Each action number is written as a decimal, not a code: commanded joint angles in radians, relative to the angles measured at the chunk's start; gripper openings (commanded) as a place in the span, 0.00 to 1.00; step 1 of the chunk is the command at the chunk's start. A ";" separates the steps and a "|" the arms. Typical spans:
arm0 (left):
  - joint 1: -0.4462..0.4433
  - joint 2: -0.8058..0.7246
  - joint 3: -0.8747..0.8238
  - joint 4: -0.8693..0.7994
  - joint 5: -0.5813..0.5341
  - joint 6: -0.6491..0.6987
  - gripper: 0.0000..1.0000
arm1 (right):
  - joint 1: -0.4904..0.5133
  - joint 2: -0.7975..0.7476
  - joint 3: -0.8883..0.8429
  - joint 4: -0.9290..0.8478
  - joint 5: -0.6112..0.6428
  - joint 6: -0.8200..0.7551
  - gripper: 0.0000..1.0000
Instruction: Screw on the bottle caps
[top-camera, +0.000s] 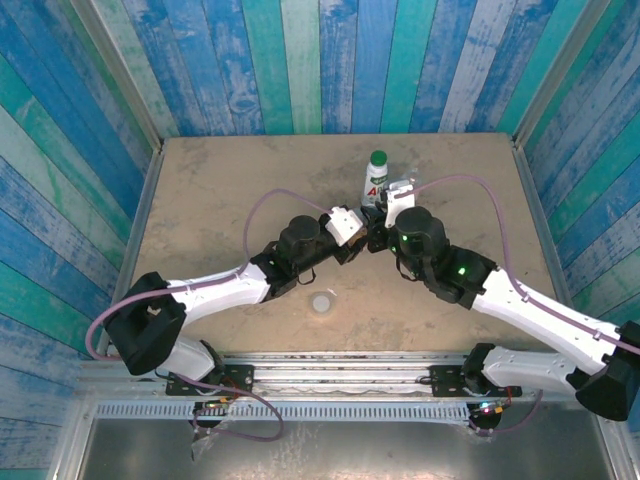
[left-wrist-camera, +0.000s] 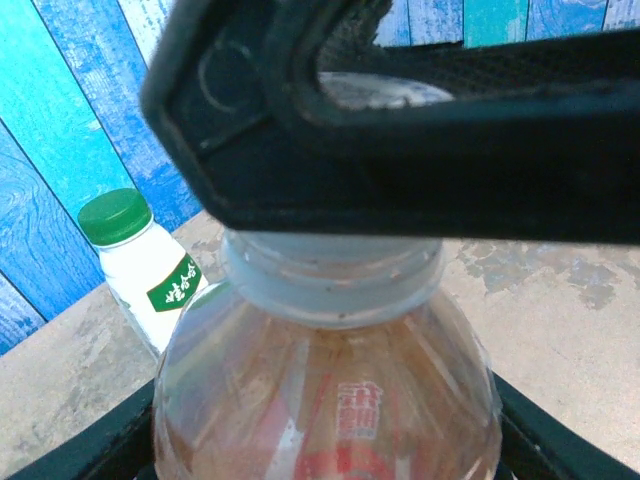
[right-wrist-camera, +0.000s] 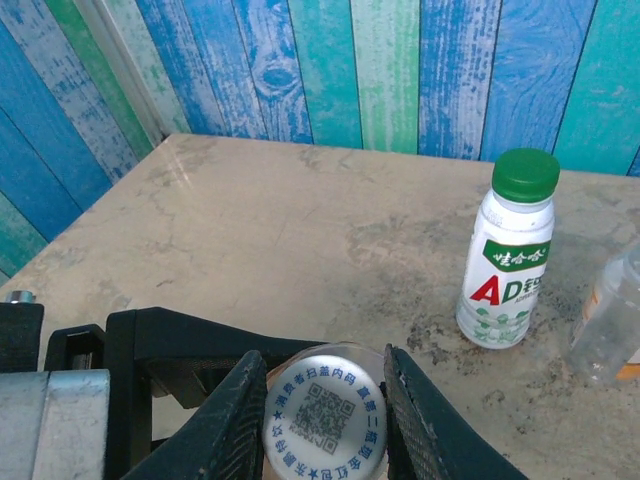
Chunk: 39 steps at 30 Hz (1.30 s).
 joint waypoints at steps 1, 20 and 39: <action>0.025 -0.024 0.021 0.153 -0.115 -0.057 0.57 | 0.013 -0.041 -0.022 -0.101 -0.042 -0.117 0.29; 0.112 -0.176 -0.071 0.083 0.754 -0.105 0.58 | -0.300 -0.188 0.137 -0.396 -1.035 -0.678 0.67; 0.125 -0.199 -0.041 -0.010 0.855 -0.074 0.58 | -0.354 -0.003 0.264 -0.444 -1.299 -0.719 0.44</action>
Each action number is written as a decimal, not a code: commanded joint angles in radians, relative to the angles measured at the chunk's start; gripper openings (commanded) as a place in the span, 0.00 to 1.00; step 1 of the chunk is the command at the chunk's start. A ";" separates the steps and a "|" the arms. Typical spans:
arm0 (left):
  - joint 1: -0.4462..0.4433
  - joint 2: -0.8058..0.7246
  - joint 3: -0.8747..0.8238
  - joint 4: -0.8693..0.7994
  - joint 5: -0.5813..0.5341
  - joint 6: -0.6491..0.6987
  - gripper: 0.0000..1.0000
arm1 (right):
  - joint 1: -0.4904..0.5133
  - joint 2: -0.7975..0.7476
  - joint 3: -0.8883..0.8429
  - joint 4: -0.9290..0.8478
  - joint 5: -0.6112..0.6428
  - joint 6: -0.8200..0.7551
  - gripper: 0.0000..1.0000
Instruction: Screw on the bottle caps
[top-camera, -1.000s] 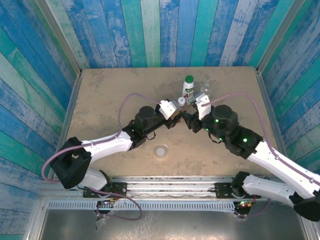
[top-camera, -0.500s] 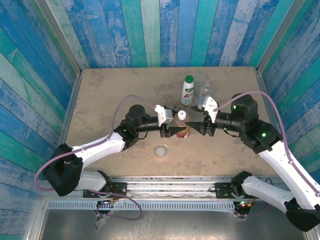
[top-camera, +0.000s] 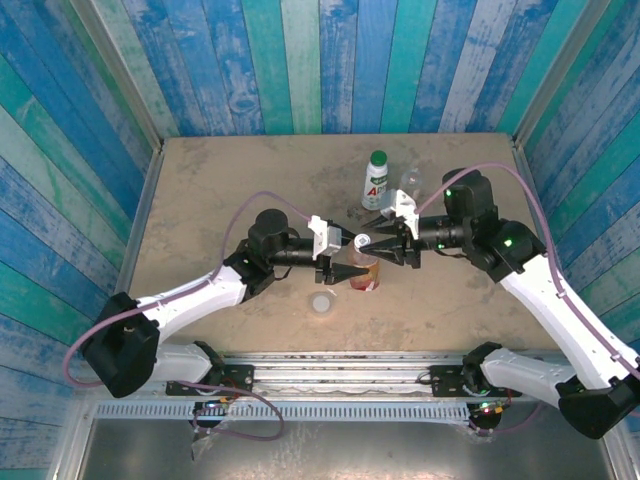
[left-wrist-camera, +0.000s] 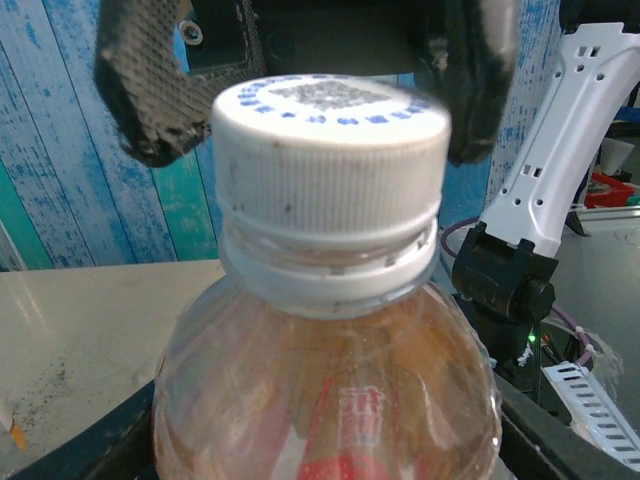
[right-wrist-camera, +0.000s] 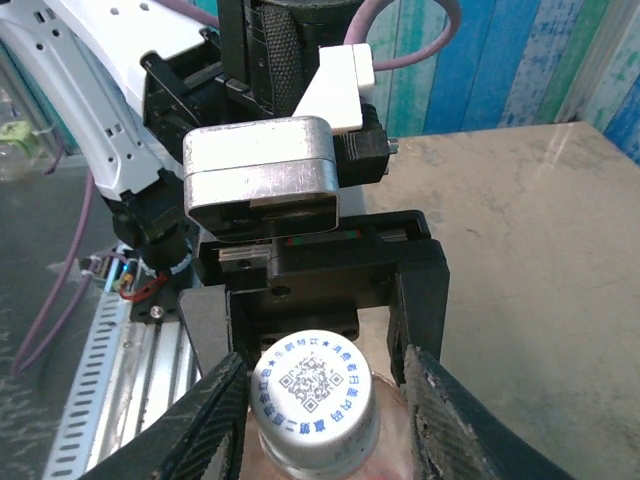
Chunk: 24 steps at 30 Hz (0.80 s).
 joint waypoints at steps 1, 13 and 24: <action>0.003 -0.039 0.026 -0.012 0.027 0.007 0.58 | -0.003 0.014 0.030 -0.017 -0.063 -0.002 0.43; 0.004 -0.042 0.026 -0.016 0.018 0.004 0.58 | -0.003 0.044 0.044 -0.062 -0.074 -0.001 0.28; 0.004 -0.031 0.038 0.055 -0.264 -0.024 0.58 | 0.019 0.032 -0.061 0.095 0.314 0.252 0.11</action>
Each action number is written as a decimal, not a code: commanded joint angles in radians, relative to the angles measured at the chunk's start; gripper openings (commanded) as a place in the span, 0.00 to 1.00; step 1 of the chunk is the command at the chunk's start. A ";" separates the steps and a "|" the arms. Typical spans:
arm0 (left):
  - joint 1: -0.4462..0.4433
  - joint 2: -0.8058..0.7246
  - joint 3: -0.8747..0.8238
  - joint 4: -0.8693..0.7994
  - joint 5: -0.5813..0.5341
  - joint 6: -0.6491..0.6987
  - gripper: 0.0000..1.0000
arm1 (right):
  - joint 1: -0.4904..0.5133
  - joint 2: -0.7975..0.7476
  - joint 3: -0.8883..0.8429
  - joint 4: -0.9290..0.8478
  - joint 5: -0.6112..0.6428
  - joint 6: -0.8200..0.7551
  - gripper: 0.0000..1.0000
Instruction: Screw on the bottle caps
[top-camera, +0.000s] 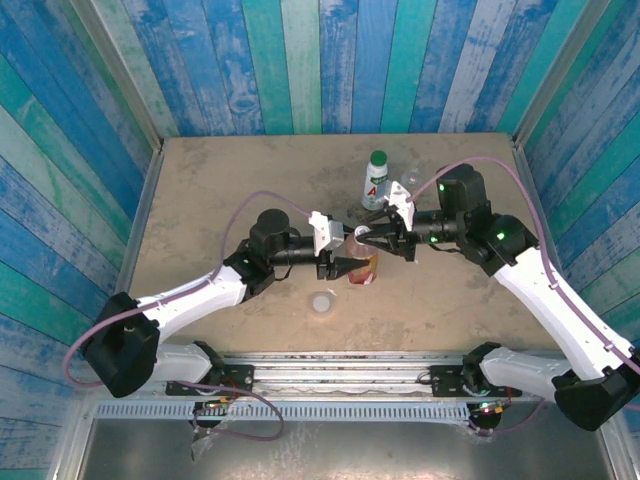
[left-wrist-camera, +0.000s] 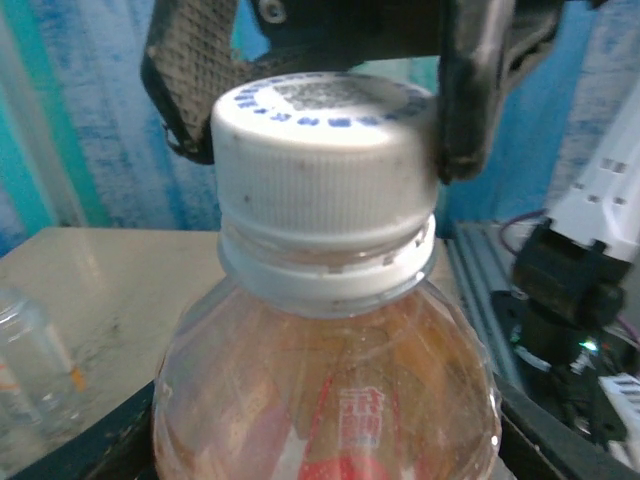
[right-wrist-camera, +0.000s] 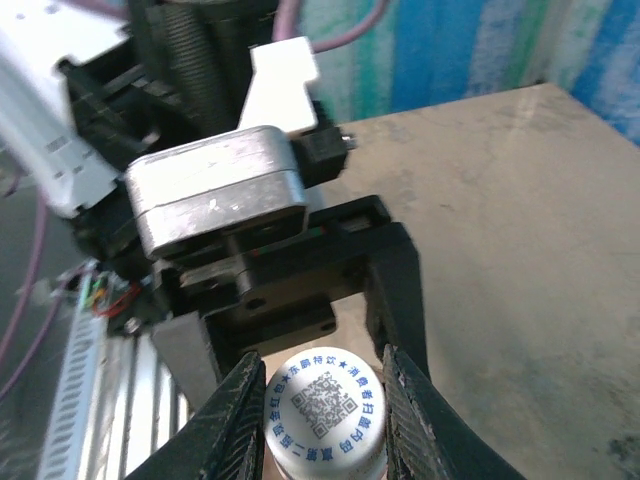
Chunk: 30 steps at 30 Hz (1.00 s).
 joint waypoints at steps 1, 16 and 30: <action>0.003 0.005 0.045 0.094 -0.108 -0.008 0.58 | 0.027 -0.020 -0.100 0.104 0.256 0.178 0.11; 0.017 0.064 0.087 0.079 -0.182 0.024 0.58 | 0.493 -0.022 -0.269 0.299 1.277 0.508 0.11; 0.043 0.050 0.051 0.099 -0.137 0.000 0.58 | 0.454 -0.075 -0.253 0.317 1.072 0.372 0.41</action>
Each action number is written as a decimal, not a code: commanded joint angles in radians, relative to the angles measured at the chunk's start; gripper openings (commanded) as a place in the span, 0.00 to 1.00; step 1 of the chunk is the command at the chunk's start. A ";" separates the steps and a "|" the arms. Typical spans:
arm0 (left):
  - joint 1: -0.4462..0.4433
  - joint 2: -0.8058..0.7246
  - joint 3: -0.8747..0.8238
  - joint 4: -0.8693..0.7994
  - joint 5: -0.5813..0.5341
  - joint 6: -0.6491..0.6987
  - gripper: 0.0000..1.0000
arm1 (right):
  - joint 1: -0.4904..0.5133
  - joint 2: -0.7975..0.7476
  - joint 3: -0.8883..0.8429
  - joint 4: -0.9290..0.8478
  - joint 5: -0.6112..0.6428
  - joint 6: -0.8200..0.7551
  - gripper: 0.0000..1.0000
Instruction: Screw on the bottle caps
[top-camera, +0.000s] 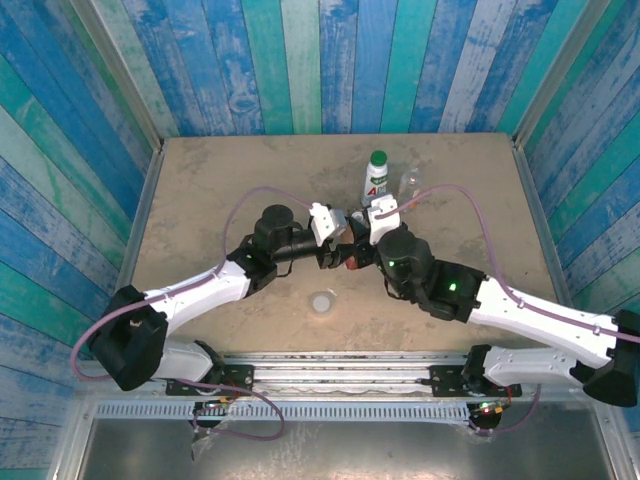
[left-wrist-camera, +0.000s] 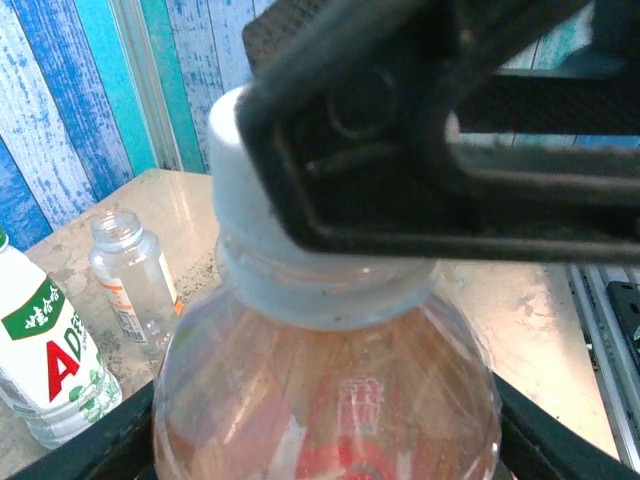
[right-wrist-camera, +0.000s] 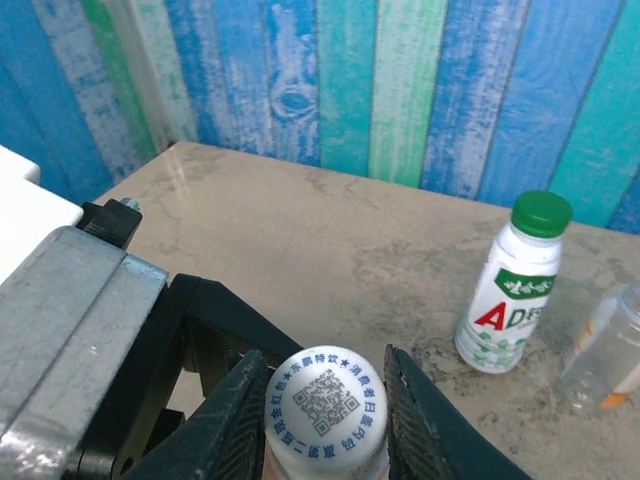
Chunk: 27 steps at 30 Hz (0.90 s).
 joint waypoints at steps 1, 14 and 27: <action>0.017 0.001 0.025 0.132 0.023 -0.020 0.57 | -0.103 -0.083 -0.040 -0.074 -0.293 -0.143 0.43; 0.026 -0.028 0.002 0.121 0.149 -0.030 0.57 | -0.563 -0.088 0.107 -0.236 -1.308 -0.466 0.59; 0.029 -0.034 0.006 0.080 0.203 -0.021 0.57 | -0.617 0.124 0.274 -0.372 -1.566 -0.607 0.40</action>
